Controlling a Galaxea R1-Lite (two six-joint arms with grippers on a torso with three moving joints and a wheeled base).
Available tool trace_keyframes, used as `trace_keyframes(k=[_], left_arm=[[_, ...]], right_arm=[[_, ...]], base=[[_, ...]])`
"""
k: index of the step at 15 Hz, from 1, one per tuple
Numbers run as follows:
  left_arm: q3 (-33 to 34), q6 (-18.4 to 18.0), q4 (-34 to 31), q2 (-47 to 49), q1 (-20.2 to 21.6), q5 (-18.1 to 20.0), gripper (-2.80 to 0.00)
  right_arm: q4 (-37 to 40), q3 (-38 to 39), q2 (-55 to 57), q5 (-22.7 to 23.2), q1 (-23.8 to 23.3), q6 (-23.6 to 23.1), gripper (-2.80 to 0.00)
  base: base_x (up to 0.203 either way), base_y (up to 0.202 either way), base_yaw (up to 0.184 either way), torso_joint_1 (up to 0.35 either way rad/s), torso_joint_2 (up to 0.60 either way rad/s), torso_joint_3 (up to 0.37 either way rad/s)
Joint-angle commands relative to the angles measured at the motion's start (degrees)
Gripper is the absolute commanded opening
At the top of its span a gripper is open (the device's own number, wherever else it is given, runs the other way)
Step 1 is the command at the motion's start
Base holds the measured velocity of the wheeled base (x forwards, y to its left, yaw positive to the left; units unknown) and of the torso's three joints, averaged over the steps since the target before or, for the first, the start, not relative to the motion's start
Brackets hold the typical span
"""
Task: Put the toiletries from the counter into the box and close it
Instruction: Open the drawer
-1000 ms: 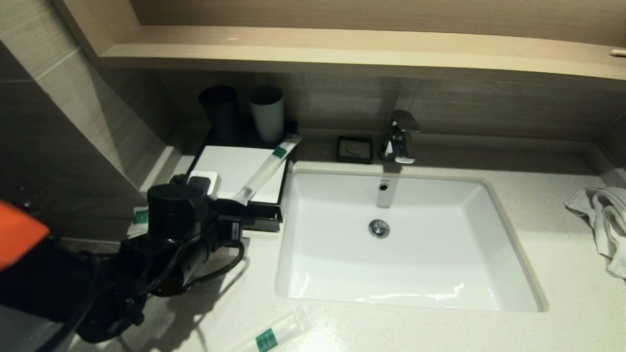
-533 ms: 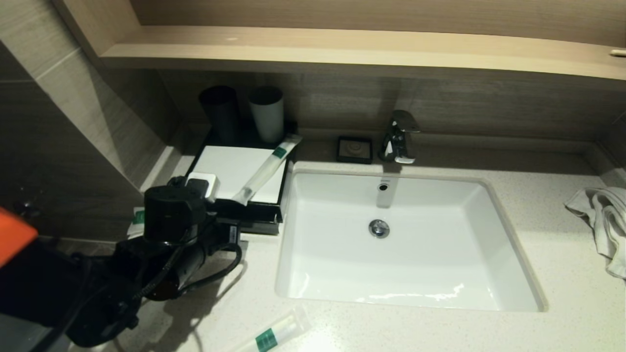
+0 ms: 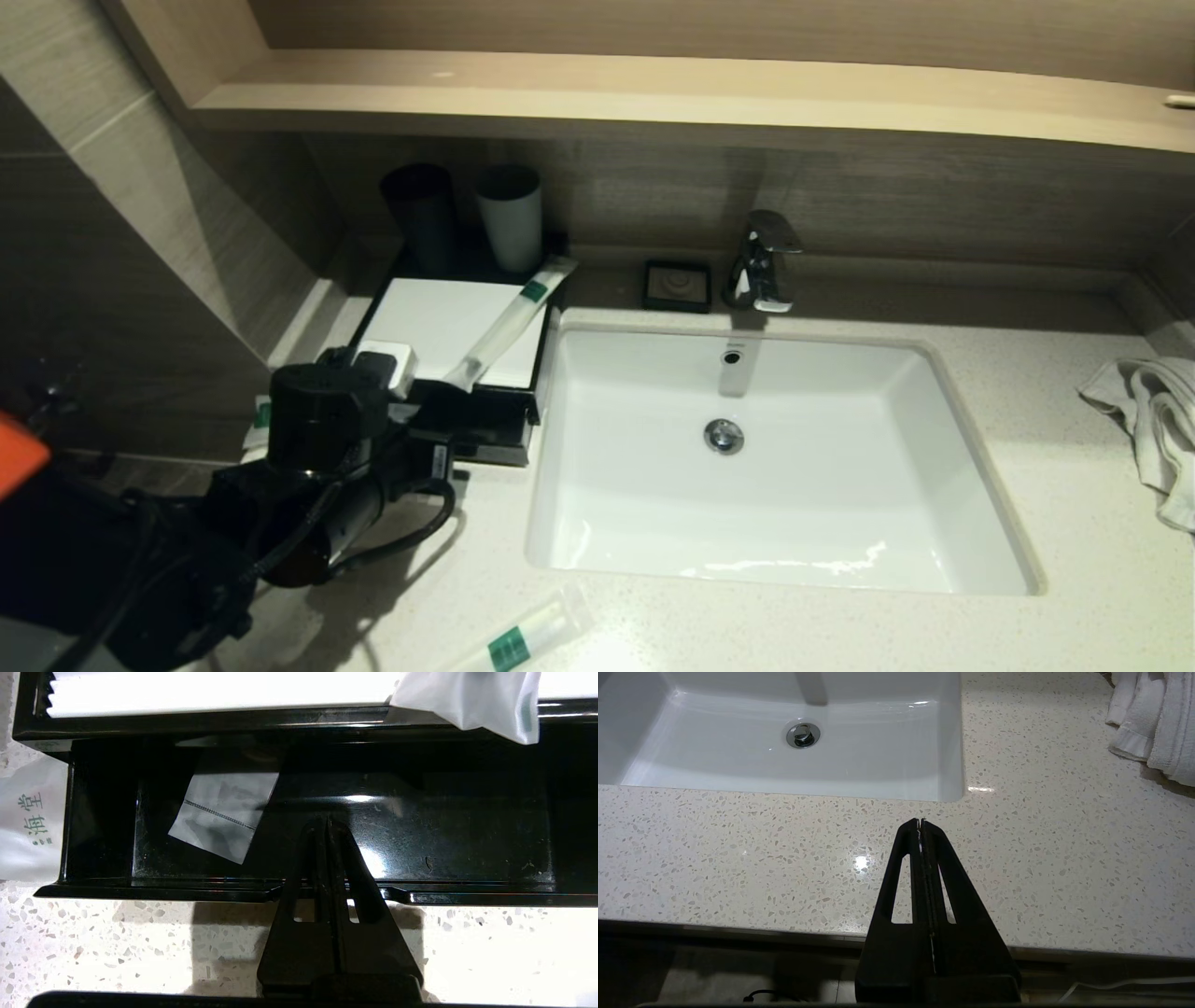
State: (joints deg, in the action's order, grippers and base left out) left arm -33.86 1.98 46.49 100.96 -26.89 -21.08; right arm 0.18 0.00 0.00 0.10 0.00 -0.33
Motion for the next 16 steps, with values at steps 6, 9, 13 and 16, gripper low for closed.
trace_keyframes(k=[6, 9, 13, 16], left_arm=[[0.6, 0.0, -2.3, -1.4, 0.0, -0.1, -2.80], [0.6, 0.1, -3.5, -2.0, 0.0, 0.0, -2.80], [1.3, 0.1, -3.5, -2.2, 0.0, 0.0, -2.80], [1.3, 0.1, -5.2, -2.4, 0.0, 0.0, -2.80]], right_arm=[[0.0, 0.0, 0.0, 0.0, 0.0, 0.0, -2.80], [0.0, 0.0, 0.0, 0.0, 0.0, 0.0, -2.80], [0.0, 0.0, 0.0, 0.0, 0.0, 0.0, -2.80], [0.0, 0.0, 0.0, 0.0, 0.0, 0.0, -2.80]], base=[[0.000, 0.000, 0.000, 0.000, 0.00, 0.000], [0.000, 0.000, 0.000, 0.000, 0.00, 0.000], [0.000, 0.000, 0.000, 0.000, 0.00, 0.000], [0.000, 0.000, 0.000, 0.000, 0.00, 0.000]])
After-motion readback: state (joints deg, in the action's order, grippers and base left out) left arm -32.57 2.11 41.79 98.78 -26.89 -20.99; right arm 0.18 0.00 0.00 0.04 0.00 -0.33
